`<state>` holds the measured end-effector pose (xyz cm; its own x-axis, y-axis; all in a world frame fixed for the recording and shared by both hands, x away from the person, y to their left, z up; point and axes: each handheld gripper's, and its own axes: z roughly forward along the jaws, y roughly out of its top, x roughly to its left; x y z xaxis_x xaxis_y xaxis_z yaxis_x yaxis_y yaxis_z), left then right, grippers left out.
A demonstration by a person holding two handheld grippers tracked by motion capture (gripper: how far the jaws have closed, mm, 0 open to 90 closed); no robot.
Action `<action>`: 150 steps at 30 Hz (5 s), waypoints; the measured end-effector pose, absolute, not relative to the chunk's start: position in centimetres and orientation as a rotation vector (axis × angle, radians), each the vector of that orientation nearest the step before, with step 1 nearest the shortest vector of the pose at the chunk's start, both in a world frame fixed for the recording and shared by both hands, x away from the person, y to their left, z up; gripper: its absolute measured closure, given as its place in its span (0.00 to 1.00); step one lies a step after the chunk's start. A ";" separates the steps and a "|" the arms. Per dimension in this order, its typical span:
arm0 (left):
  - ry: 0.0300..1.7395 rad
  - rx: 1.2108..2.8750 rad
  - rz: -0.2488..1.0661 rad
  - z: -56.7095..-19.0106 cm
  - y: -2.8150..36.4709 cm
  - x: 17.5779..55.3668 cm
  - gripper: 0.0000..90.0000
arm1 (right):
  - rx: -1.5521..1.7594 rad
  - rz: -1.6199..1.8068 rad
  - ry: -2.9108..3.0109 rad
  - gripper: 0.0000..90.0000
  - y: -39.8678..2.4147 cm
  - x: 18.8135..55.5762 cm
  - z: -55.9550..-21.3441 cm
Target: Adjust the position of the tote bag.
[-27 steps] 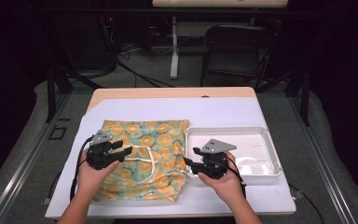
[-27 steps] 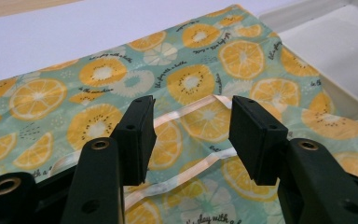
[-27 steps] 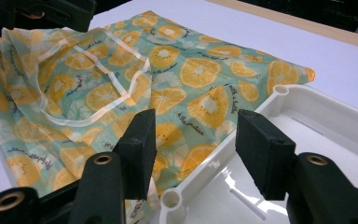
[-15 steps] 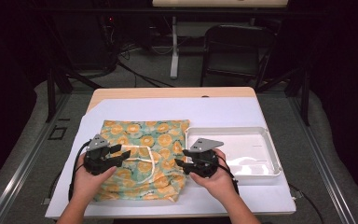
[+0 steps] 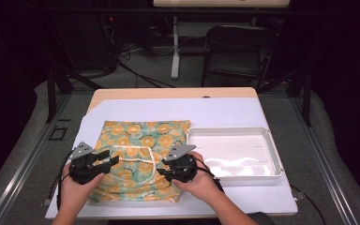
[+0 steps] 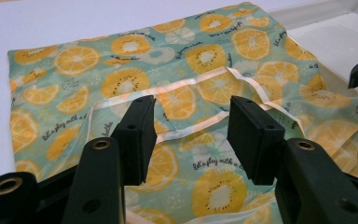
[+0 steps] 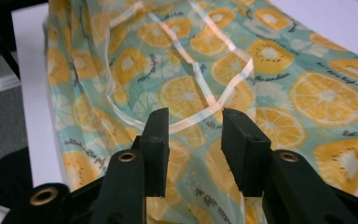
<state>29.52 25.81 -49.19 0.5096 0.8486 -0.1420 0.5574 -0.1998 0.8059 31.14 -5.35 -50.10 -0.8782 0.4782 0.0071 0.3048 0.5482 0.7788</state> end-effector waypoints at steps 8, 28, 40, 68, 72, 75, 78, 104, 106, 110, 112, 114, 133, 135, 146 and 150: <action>1.148 1.876 0.452 -48.7 25.7 29.3 0.56 | 0.640 1.228 2.593 0.67 -5.1 31.0 -50.4; 1.031 1.916 0.425 -48.2 22.9 30.9 0.54 | 0.698 1.148 2.546 0.56 -7.4 29.7 -51.1; 1.034 1.932 0.424 -48.2 22.8 31.1 0.54 | 0.660 1.041 2.590 0.55 -7.1 29.8 -52.1; 1.009 1.948 0.427 -48.3 22.2 30.6 0.52 | 0.686 1.075 2.596 0.89 -7.2 29.9 -52.0; 0.998 1.945 0.428 -48.2 22.1 30.3 0.52 | 0.690 1.104 2.575 0.92 -7.2 30.0 -51.8; 0.987 1.951 0.415 -48.2 21.8 29.9 0.52 | 0.713 1.138 2.542 0.92 -7.3 30.3 -51.5; 0.976 1.965 0.408 -48.2 21.6 29.7 0.52 | 0.736 1.153 2.523 0.93 -7.6 30.7 -51.3; 0.883 2.102 0.344 -50.8 18.8 27.8 0.46 | 0.855 1.188 2.517 0.93 -7.9 33.4 -51.6; 0.875 2.121 0.343 -51.0 18.7 27.7 0.46 | 0.862 1.194 2.512 0.93 -7.9 33.5 -51.6; 0.868 2.133 0.351 -51.4 18.5 27.7 0.46 | 0.869 1.201 2.509 0.92 -7.9 33.6 -51.7; 0.869 2.138 0.346 -51.6 18.4 27.8 0.46 | 0.868 1.198 2.510 0.92 -7.9 33.6 -51.7; 0.876 2.156 0.346 -51.8 18.3 27.8 0.46 | 0.866 1.192 2.512 0.91 -7.9 33.6 -51.7; 0.879 2.221 0.366 -52.5 18.1 27.9 0.65 | 0.878 1.191 2.507 0.87 -7.9 33.7 -51.8; 0.864 2.231 0.350 -52.5 18.0 27.9 0.67 | 0.878 1.192 2.507 0.87 -7.9 33.7 -51.9; 0.822 2.285 0.334 -52.8 17.3 27.7 0.81 | 0.877 1.203 2.504 0.85 -7.9 33.7 -51.8; 0.825 2.285 0.328 -52.8 17.4 27.7 0.86 | 0.883 1.207 2.500 0.83 -7.8 33.6 -51.8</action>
